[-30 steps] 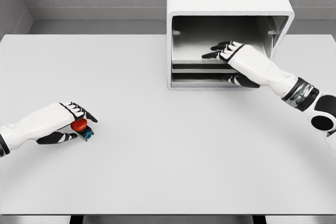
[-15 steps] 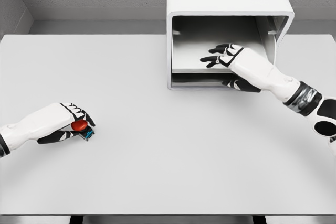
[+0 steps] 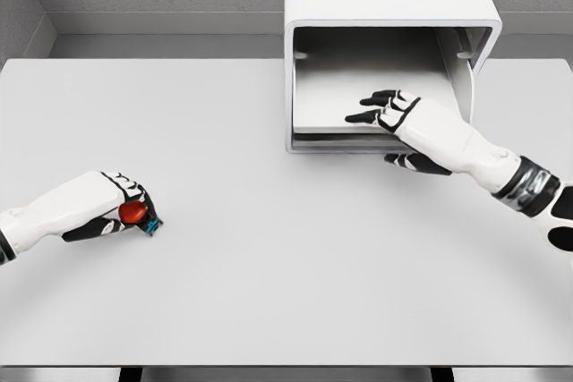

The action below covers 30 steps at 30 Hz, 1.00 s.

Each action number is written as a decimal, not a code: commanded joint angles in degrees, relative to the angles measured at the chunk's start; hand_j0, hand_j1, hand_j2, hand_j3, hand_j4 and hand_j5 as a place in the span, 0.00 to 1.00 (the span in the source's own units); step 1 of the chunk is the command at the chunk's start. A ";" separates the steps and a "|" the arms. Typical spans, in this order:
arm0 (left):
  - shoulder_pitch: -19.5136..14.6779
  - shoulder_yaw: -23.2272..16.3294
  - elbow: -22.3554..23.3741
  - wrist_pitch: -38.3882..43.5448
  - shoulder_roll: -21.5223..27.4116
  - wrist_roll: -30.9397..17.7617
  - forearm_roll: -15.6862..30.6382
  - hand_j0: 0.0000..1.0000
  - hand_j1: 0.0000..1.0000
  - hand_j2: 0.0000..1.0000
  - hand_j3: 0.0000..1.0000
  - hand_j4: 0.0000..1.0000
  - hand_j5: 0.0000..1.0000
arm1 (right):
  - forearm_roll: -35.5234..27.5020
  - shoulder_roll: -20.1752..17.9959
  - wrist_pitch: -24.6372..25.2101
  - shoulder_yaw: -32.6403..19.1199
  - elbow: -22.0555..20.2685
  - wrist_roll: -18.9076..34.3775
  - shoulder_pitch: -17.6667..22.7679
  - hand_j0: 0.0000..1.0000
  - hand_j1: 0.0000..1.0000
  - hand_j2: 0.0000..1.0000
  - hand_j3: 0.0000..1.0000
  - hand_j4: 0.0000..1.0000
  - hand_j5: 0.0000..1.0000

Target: Slide open multi-storey tabletop storage cabinets and put open load switch and slide close multi-storey tabletop storage cabinets

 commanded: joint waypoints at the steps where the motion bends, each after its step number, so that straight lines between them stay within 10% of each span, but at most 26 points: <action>1: 0.00 0.33 -0.02 0.17 0.01 0.03 0.46 0.47 0.47 0.47 0.47 0.47 0.47 | 0.37 -0.46 0.00 -0.55 -0.89 0.05 0.00 0.88 0.88 0.88 0.88 0.88 0.88; 30: -2.72 4.02 -2.56 0.17 -0.87 0.03 1.16 0.46 0.46 0.46 0.46 0.46 0.46 | 0.46 -1.69 0.00 -2.57 -0.36 0.14 2.37 0.85 0.85 0.85 0.85 0.85 0.85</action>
